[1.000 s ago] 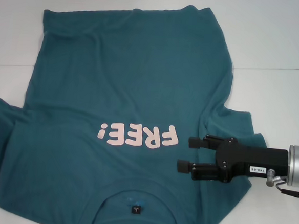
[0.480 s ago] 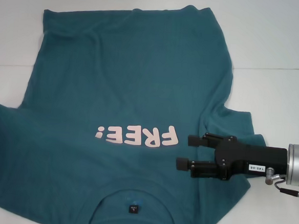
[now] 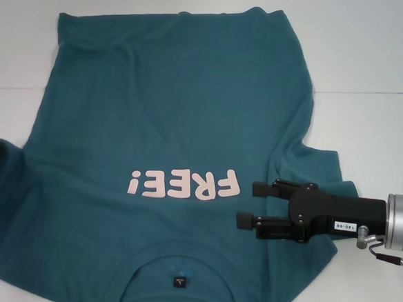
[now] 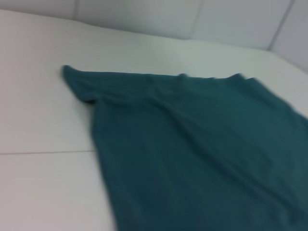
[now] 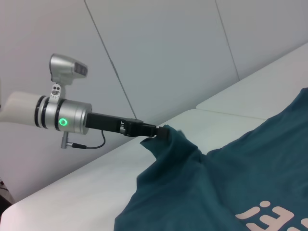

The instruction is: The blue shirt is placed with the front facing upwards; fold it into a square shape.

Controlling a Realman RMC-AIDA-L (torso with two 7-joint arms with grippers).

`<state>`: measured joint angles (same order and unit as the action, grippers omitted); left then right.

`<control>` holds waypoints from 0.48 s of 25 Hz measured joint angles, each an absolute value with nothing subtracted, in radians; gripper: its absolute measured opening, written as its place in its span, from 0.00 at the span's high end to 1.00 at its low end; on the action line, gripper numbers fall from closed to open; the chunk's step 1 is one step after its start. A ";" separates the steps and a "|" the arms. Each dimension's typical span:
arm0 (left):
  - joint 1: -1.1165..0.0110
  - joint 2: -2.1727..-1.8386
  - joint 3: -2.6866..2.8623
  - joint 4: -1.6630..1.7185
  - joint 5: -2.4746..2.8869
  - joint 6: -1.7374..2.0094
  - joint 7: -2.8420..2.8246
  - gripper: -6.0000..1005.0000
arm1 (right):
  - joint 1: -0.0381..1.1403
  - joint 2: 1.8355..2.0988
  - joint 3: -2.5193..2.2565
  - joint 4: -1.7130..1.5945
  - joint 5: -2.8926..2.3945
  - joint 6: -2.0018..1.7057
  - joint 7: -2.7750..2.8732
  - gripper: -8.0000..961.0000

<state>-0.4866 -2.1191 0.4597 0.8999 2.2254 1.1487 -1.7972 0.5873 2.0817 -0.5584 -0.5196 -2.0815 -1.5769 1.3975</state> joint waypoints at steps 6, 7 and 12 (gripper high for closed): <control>-0.492 -2.144 0.458 0.958 2.219 1.276 -1.880 0.97 | 0.585 2.082 -0.558 -0.519 -2.081 -1.577 1.396 0.02; -0.494 -2.146 0.459 0.961 2.219 1.287 -1.894 0.97 | 0.583 2.082 -0.558 -0.519 -2.081 -1.577 1.396 0.02; -0.518 -2.150 0.462 0.944 2.209 1.303 -1.935 0.97 | 0.582 2.082 -0.558 -0.517 -2.082 -1.576 1.395 0.02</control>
<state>-0.5179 -2.1503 0.4617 0.9436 2.2086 1.3029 -1.9354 0.5817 2.0815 -0.5584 -0.5169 -2.0815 -1.5758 1.3947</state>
